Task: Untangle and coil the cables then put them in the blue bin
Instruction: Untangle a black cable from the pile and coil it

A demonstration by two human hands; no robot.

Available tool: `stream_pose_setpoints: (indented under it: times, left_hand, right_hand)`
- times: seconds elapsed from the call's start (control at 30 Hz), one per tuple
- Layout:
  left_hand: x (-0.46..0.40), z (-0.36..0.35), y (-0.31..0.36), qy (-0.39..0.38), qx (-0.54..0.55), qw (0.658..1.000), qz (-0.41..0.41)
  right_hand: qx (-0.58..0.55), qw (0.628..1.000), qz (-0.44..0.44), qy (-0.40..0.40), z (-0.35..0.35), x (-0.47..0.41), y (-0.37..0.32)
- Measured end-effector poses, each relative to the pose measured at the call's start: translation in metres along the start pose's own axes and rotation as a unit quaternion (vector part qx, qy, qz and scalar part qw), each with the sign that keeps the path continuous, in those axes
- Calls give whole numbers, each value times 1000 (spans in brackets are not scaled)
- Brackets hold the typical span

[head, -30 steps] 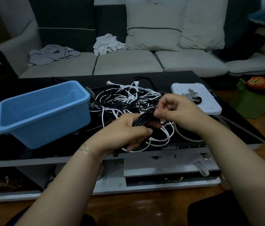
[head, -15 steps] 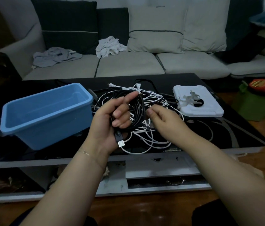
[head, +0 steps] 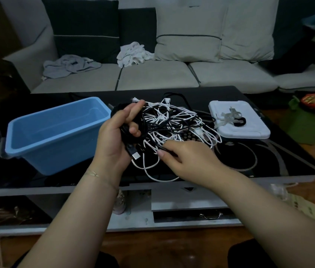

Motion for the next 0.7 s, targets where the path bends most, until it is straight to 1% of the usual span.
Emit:
stream_pose_setpoints:
  times: [0.07, 0.13, 0.23, 0.3, 0.4, 0.43, 0.47, 0.5, 0.53, 0.6, 0.63, 0.67, 0.7]
  left_hand:
    - [-2, 2, -1, 11, -10, 1000, -8]
    - [-2, 3, -3, 16, -43, 999, -17]
    - [1, 2, -8, 17, -145, 989, -33]
    - [3, 0, -13, 12, -218, 974, -61]
    - [4, -2, -18, 0, -321, 942, -101]
    - [4, -3, -20, -11, -342, 933, -109]
    - [3, -3, -22, -23, -356, 927, -116]
    - [2, -3, -23, -33, -384, 914, -129]
    - [0, -2, -24, -39, -436, 886, -149]
    - [-1, 3, -25, -53, -562, 804, -185]
    - [-1, 5, -25, -60, -598, 777, -189]
    - [1, 6, -24, -68, -615, 764, -184]
    - [2, 7, -23, -82, -617, 761, -181]
  right_hand:
    - [8, 1000, 15, 3, 1, 0, 0]
    - [38, 998, 39, 9, 3, 0, -1]
    - [84, 991, 96, 34, 7, -1, -5]
    - [112, 984, 130, 51, 9, -1, -9]
    - [154, 974, 131, 102, 14, 1, -15]
    - [152, 975, 128, 96, 15, 1, -17]
    - [137, 981, 120, 74, 15, 1, -18]
    - [96, 990, 97, 45, 15, 1, -18]
    - [42, 997, 68, 14, 16, 2, -16]
    - [-54, 997, 40, -27, 15, 4, -12]
    - [-87, 995, 34, -47, 16, 4, -11]
    - [-111, 991, 30, -62, 18, 5, -10]
    - [-135, 989, 18, -66, 21, 4, -6]
Point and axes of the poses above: each hand's wrist, its own x-axis away from the middle knuckle, its own z-axis out of the back of the hand, y = z × x, the point moved 1 cm from there along -x, towards the middle knuckle, and after that the axes turned 6 degrees about x, right-handed, at the moved point
